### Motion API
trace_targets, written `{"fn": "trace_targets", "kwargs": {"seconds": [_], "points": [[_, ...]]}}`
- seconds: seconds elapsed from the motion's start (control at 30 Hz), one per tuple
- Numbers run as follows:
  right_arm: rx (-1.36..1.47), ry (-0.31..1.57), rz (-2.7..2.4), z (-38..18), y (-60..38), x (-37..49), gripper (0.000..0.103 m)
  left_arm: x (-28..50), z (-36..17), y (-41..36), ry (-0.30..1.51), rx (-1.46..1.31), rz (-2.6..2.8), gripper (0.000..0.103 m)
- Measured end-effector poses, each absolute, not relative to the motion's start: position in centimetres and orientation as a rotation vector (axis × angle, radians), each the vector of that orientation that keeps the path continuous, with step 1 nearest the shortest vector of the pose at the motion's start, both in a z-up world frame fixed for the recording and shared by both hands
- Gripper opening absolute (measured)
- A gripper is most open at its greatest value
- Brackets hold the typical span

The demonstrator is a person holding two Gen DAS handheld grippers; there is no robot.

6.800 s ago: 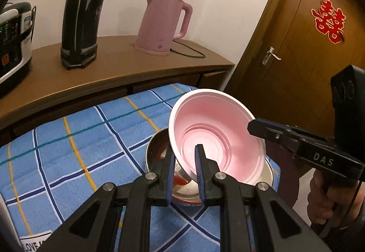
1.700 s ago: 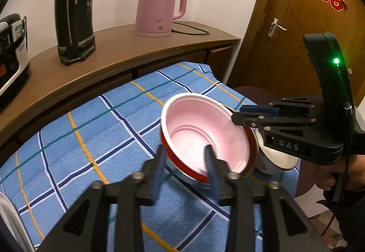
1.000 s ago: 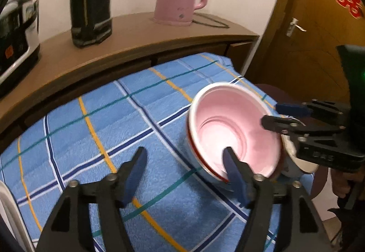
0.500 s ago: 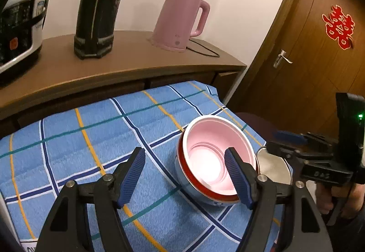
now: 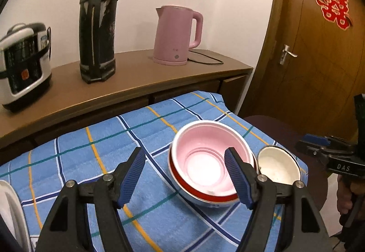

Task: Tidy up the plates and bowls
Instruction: 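Move both grippers to the rim of the white enamel bowl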

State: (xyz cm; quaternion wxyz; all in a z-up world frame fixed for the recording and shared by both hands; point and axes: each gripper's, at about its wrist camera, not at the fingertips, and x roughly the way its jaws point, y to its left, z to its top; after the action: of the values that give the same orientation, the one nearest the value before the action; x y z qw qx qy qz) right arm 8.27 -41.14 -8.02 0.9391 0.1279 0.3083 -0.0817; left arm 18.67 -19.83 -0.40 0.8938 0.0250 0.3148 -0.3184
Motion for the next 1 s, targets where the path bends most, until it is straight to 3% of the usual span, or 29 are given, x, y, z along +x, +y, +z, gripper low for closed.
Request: {"fn": "trace_targets", "kwargs": {"seconds": [0.3, 0.53, 0.73, 1.0], "points": [[0.309, 0.615, -0.166, -9.0, -43.0, 6.7, 0.054, 14.7, 0.3, -21.8, 0.66, 0.061, -0.678, 0.074], [0.338, 0.622, -0.116, -10.0, -42.9, 6.7, 0.04, 11.0, -0.4, -24.6, 0.684, 0.133, -0.787, 0.042], [0.353, 0.63, -0.094, -10.6, -43.1, 6.8, 0.032, 9.8, -2.4, -27.3, 0.738, 0.175, -0.855, 0.03], [0.378, 0.64, -0.086, -11.8, -43.6, 7.0, 0.03, 9.7, -4.2, -28.9, 0.769, 0.194, -0.864, 0.029]]}}
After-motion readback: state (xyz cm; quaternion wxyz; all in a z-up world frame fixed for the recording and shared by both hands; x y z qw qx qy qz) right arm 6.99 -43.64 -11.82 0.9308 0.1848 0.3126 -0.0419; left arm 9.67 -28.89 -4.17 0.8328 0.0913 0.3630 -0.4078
